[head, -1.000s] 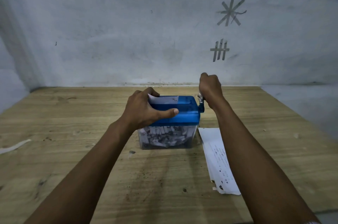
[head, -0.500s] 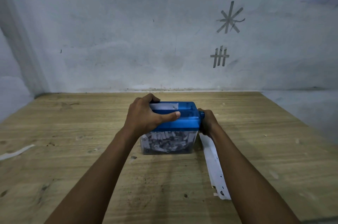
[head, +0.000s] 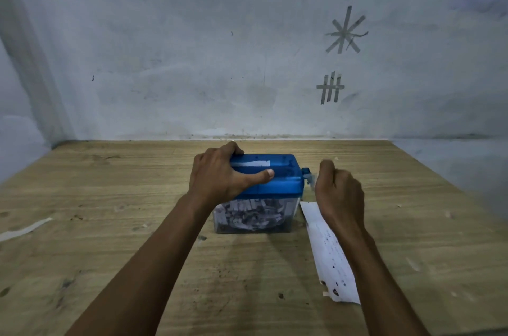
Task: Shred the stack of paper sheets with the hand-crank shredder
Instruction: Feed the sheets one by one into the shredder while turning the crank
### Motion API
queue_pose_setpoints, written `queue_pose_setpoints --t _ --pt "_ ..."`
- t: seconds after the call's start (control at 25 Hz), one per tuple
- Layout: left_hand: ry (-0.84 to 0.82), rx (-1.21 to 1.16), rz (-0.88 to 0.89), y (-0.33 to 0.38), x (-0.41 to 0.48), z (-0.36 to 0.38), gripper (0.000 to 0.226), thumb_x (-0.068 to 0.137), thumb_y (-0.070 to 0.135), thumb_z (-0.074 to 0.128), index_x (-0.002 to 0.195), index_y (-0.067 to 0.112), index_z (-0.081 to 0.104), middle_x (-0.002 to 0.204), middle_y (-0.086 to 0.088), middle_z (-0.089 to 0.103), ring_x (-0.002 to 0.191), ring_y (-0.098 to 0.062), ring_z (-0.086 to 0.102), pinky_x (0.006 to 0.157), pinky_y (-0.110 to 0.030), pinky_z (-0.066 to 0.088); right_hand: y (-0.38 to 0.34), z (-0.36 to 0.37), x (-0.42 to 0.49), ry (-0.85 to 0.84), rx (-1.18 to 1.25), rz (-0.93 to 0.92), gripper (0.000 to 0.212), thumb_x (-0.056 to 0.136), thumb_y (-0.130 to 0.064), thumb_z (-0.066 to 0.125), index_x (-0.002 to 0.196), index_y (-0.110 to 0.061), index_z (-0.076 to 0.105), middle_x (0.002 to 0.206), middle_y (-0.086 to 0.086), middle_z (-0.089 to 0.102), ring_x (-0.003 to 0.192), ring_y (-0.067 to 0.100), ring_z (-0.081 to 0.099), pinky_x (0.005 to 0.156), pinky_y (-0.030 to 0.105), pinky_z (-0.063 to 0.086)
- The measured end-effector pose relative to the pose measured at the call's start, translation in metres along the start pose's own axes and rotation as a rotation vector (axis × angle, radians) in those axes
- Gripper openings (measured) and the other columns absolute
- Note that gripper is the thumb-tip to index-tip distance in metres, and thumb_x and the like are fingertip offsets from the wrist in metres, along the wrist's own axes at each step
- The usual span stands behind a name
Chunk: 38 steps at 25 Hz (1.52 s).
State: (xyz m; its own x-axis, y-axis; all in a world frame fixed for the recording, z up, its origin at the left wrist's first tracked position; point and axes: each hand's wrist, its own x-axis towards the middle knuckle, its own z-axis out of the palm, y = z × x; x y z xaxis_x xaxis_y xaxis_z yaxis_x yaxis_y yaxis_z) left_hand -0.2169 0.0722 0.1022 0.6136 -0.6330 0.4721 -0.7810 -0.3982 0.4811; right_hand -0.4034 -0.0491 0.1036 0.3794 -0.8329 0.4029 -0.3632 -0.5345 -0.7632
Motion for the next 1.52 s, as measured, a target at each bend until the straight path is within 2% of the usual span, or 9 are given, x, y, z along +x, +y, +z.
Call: queue_pose_setpoints --t 0.24,0.44,0.56,0.64,0.84,1.0,1.16,1.36,1.52 --pt "-0.066 -0.089 0.027 -0.006 0.001 -0.002 0.086 0.051 0.097 0.054 0.105 0.030 0.059 0.100 0.010 0.063 0.092 -0.013 0.060 0.086 -0.037 0.054 -0.042 0.006 0.058 0.049 0.023 0.047 0.056 0.105 -0.036 0.028 0.059 -0.012 0.048 0.059 0.005 0.052 0.054 0.018 0.046 0.053 0.029 0.031" --pt "-0.076 -0.129 0.019 -0.005 -0.001 -0.003 0.088 0.048 0.095 0.058 0.105 0.029 0.060 0.098 0.010 0.060 0.092 -0.012 0.058 0.084 -0.034 0.055 -0.022 0.047 0.111 -0.223 0.040 0.229 0.044 0.100 -0.038 0.028 0.082 -0.009 0.056 0.084 0.010 0.061 0.076 0.025 0.058 0.072 0.036 0.044" --pt "-0.038 -0.129 0.019 -0.004 -0.003 0.000 0.085 0.049 0.095 0.059 0.103 0.029 0.060 0.097 0.011 0.059 0.092 -0.011 0.057 0.084 -0.034 0.054 0.023 0.074 0.106 -0.430 0.195 0.458 0.022 0.092 -0.029 0.043 0.085 -0.010 0.051 0.085 0.013 0.057 0.079 0.027 0.055 0.071 0.038 0.043" --pt "-0.002 -0.109 0.029 -0.005 -0.006 0.004 0.081 0.053 0.093 0.062 0.102 0.029 0.061 0.096 0.012 0.060 0.091 -0.010 0.057 0.083 -0.037 0.055 0.048 0.084 0.097 -0.456 0.300 0.555 0.017 0.078 -0.025 0.050 0.086 -0.011 0.054 0.087 0.018 0.054 0.079 0.029 0.052 0.070 0.041 0.040" --pt "0.067 0.030 0.032 -0.004 -0.005 0.004 0.079 0.058 0.097 0.050 0.103 0.032 0.059 0.096 0.016 0.062 0.091 -0.010 0.058 0.094 -0.036 0.047 0.051 0.070 0.062 -0.454 0.355 0.553 0.028 0.100 -0.014 0.045 0.080 -0.005 0.062 0.073 0.015 0.061 0.059 0.022 0.054 0.056 0.031 0.040" --pt "0.071 0.087 0.006 -0.002 -0.007 0.002 0.083 0.056 0.100 0.040 0.104 0.034 0.056 0.099 0.017 0.061 0.094 -0.009 0.057 0.098 -0.036 0.037 0.057 0.063 0.041 -0.484 0.280 0.460 0.027 0.102 -0.017 0.043 0.084 -0.009 0.060 0.081 0.012 0.061 0.073 0.024 0.056 0.070 0.038 0.048" --pt "0.058 0.083 0.011 0.000 -0.007 0.002 0.084 0.056 0.101 0.040 0.104 0.034 0.056 0.099 0.017 0.061 0.094 -0.009 0.056 0.098 -0.036 0.036 0.060 0.050 0.027 -0.436 0.185 0.393 0.035 0.106 -0.015 0.037 0.073 -0.013 0.050 0.064 0.003 0.048 0.057 0.014 0.043 0.051 0.026 0.033" --pt "0.086 0.213 0.106 -0.003 -0.011 0.002 0.089 0.066 0.098 0.032 0.109 0.028 0.065 0.106 0.012 0.062 0.105 -0.013 0.051 0.094 -0.037 0.037 0.058 0.047 0.019 -0.241 0.188 0.301 0.044 0.103 -0.031 0.037 0.073 -0.008 0.060 0.075 0.012 0.064 0.072 0.026 0.059 0.065 0.035 0.041" --pt "0.170 0.375 0.283 -0.002 -0.012 -0.003 0.089 0.079 0.092 0.026 0.104 0.021 0.072 0.104 0.005 0.064 0.096 -0.018 0.055 0.087 -0.040 0.038 0.064 0.034 0.011 -0.209 0.196 0.130 0.044 0.106 -0.035 0.041 0.079 -0.005 0.060 0.074 0.013 0.066 0.070 0.023 0.062 0.065 0.035 0.045"
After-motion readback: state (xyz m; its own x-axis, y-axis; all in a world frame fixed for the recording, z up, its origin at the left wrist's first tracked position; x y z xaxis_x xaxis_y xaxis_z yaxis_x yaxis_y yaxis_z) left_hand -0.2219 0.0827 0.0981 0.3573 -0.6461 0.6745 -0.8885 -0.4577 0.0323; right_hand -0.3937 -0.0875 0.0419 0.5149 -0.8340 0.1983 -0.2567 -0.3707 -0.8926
